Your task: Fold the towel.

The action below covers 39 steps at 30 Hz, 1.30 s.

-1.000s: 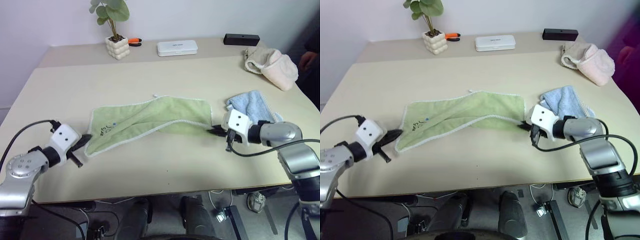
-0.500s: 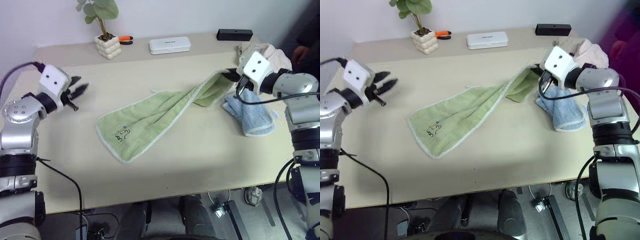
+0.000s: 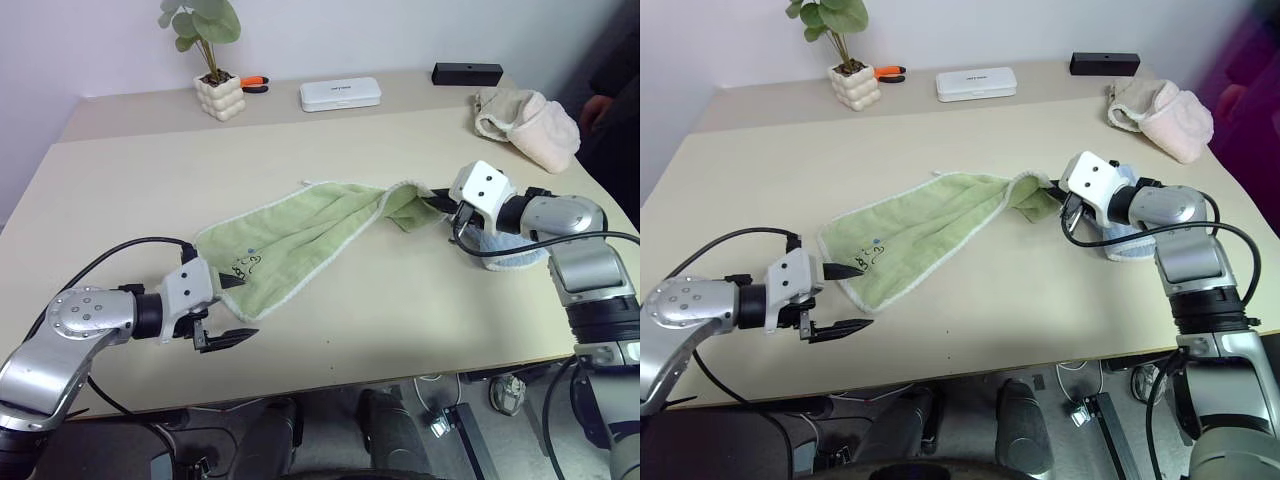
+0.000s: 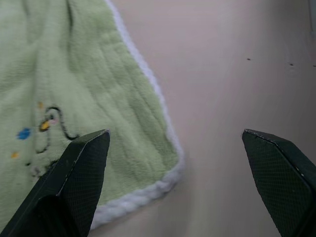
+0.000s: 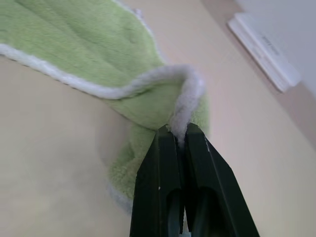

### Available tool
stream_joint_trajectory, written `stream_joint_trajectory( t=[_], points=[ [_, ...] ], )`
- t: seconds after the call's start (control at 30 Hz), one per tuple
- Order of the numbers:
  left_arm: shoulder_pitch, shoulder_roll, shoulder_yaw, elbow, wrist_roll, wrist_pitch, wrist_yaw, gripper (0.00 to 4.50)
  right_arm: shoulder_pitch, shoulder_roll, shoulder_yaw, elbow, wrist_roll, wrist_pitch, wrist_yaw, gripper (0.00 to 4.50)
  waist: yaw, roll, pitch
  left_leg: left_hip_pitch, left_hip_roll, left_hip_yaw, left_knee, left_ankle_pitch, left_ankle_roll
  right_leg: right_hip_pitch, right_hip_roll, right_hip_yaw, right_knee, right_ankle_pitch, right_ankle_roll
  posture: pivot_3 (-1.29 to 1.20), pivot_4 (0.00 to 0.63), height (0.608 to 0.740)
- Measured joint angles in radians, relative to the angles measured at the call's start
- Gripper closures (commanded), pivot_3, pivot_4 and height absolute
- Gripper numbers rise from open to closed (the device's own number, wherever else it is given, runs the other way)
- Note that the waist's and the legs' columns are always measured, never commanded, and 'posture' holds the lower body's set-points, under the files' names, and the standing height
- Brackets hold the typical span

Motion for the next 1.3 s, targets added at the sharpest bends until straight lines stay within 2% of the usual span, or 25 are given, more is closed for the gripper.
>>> stream_joint_trajectory(
  t=[0.23, 0.37, 0.47, 0.7, 0.73, 1.0, 1.07, 1.1, 1.23, 1.3],
  points=[
    [-0.041, -0.037, -0.126, 0.094, 0.138, -0.035, 0.060, 0.15, 0.005, 0.021, 0.000, -0.051, 0.000, 0.039, -0.009, 4.50, 0.006, 0.000, 0.000, 0.000, 0.000, 0.000, 0.000, 0.000, 0.000, 0.000, 0.000, 0.000, 0.000, 0.000, 0.000, 0.00, 0.150, 0.740],
    [-0.074, -0.079, -0.155, 0.140, 0.185, -0.109, 0.089, 0.15, 0.014, 0.026, 0.000, -0.072, 0.000, 0.061, -0.014, 4.50, 0.014, 0.001, -0.001, 0.001, 0.000, -0.001, 0.001, 0.000, 0.000, 0.003, 0.000, 0.000, -0.001, 0.001, -0.001, 0.00, 0.150, 0.740],
    [-0.081, -0.099, -0.159, 0.172, 0.196, -0.131, 0.099, 0.94, 0.021, 0.027, 0.000, -0.102, 0.001, 0.075, -0.016, 4.50, 0.013, 0.001, -0.001, 0.007, 0.000, -0.001, 0.000, 0.000, 0.000, 0.008, 0.000, -0.001, -0.002, 0.000, 0.000, 0.00, 0.150, 0.740],
    [-0.079, -0.113, -0.157, 0.209, 0.196, -0.148, 0.099, 4.31, 0.039, 0.029, 0.000, -0.132, 0.003, 0.102, -0.022, 4.50, 0.008, 0.001, -0.001, 0.013, 0.001, -0.001, -0.002, 0.000, 0.000, 0.013, 0.000, -0.001, -0.002, 0.000, 0.000, 0.00, 0.150, 0.740],
    [-0.079, -0.113, -0.153, 0.215, 0.196, -0.154, 0.102, 4.41, 0.039, 0.030, 0.000, -0.132, 0.003, 0.104, -0.023, 4.50, 0.007, 0.001, -0.001, 0.013, 0.001, -0.001, -0.002, 0.000, 0.000, 0.013, 0.001, -0.001, -0.002, 0.000, 0.000, 0.00, 0.150, 0.740],
    [-0.133, -0.167, -0.091, 0.312, 0.205, -0.187, 0.190, 4.41, 0.038, 0.029, 0.000, -0.131, 0.002, 0.105, -0.024, 4.50, 0.010, 0.000, -0.001, 0.013, 0.001, -0.001, -0.002, 0.000, 0.000, 0.012, 0.001, -0.001, -0.002, 0.000, 0.000, 0.00, 0.150, 0.740],
    [-0.324, -0.233, -0.067, 0.465, 0.209, -0.221, 0.274, 4.41, -0.027, 0.033, 0.000, -0.054, -0.016, 0.066, -0.050, 4.50, 0.024, -0.001, 0.001, 0.011, 0.001, -0.002, 0.001, 0.001, -0.002, 0.012, 0.001, -0.002, -0.001, 0.001, -0.001, 0.00, 0.150, 0.740],
    [-0.424, -0.245, -0.034, 0.526, 0.215, -0.242, 0.320, 4.41, -0.084, 0.036, 0.001, -0.014, -0.030, 0.042, -0.073, 4.50, 0.025, -0.002, 0.003, 0.005, 0.001, -0.002, 0.004, 0.003, -0.004, 0.008, 0.004, -0.004, -0.003, 0.006, -0.001, 0.00, 0.150, 0.740],
    [-0.760, -0.245, 0.081, 0.792, 0.237, -0.369, 0.473, 4.41, -0.299, 0.027, -0.014, 0.166, -0.085, -0.092, -0.181, 4.50, 0.019, -0.002, 0.001, 0.000, 0.002, -0.001, 0.008, 0.004, -0.009, 0.004, 0.006, -0.003, -0.003, 0.008, -0.002, 0.00, 0.150, 0.740],
    [-0.868, -0.238, 0.124, 0.915, 0.245, -0.428, 0.532, 4.41, -0.366, 0.023, -0.025, 0.246, -0.105, -0.151, -0.220, 4.50, 0.008, -0.002, 0.001, -0.002, 0.002, -0.001, 0.008, 0.002, -0.008, 0.002, 0.006, -0.003, -0.004, 0.008, -0.002, 0.00, 0.150, 0.740]
  ],
)
